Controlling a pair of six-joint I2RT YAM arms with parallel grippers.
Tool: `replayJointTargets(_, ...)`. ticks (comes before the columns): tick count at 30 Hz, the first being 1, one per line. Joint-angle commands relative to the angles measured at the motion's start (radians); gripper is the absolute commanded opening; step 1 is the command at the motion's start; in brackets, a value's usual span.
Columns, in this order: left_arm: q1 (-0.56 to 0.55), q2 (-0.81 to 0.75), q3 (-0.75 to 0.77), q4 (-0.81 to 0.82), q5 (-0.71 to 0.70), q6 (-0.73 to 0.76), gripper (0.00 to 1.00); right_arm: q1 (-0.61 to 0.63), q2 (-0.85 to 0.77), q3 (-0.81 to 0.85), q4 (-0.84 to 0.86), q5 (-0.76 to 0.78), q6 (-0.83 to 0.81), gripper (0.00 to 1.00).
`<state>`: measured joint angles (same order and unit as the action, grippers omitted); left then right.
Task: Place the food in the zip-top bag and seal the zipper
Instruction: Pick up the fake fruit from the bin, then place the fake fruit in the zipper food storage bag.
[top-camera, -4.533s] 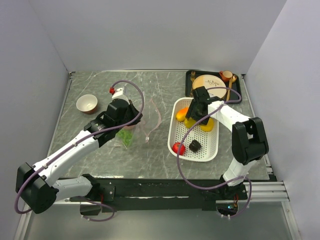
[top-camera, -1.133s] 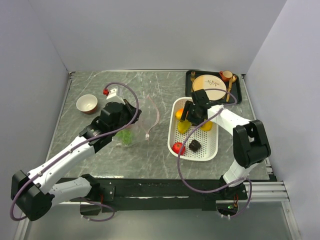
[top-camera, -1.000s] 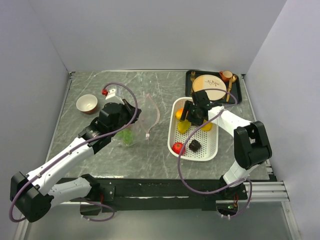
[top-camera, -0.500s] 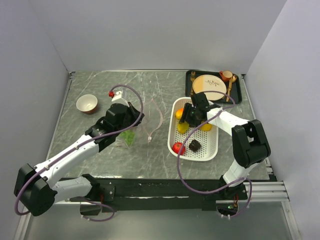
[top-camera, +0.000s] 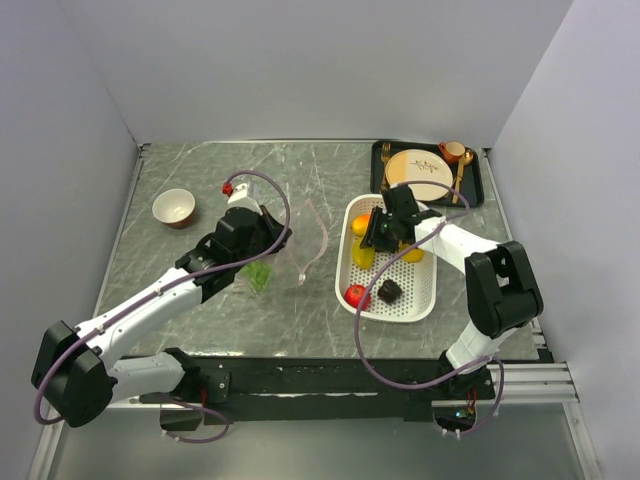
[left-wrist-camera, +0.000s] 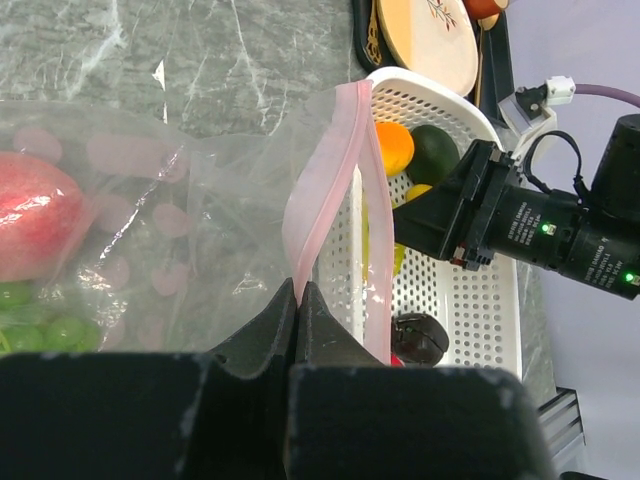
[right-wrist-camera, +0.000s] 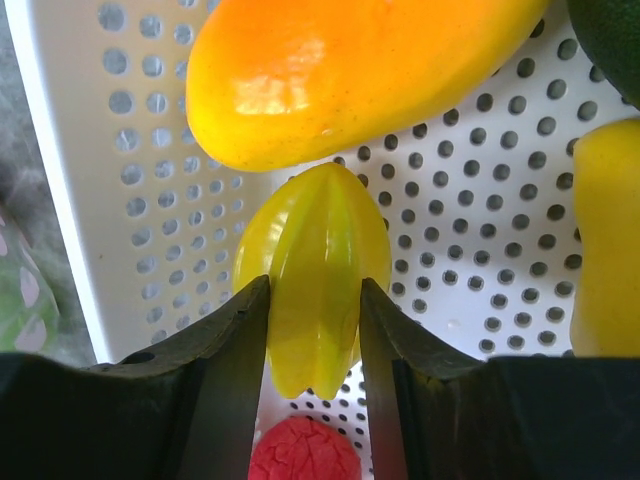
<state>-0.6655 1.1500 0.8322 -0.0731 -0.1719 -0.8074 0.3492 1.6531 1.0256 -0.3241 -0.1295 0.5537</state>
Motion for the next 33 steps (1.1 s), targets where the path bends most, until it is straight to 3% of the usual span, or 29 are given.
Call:
replayJointTargets(1,-0.005,0.007,-0.013,0.033,0.015,-0.004,0.01,0.005,-0.09,-0.006,-0.003,-0.019,-0.04,0.25)
replayJointTargets(11,-0.005,0.017,-0.019,0.036,0.012,-0.004,0.01,0.007,-0.283,0.025,-0.072,-0.035,-0.052,0.26)
replayJointTargets(20,-0.006,0.047,-0.015,0.059,0.034,-0.012,0.01,0.03,-0.472,0.021,-0.024,-0.186,-0.034,0.31)
replayJointTargets(33,-0.022,0.123,0.019,0.101,0.058,-0.018,0.01,0.208,-0.392,0.097,-0.013,-0.222,-0.097,0.34)
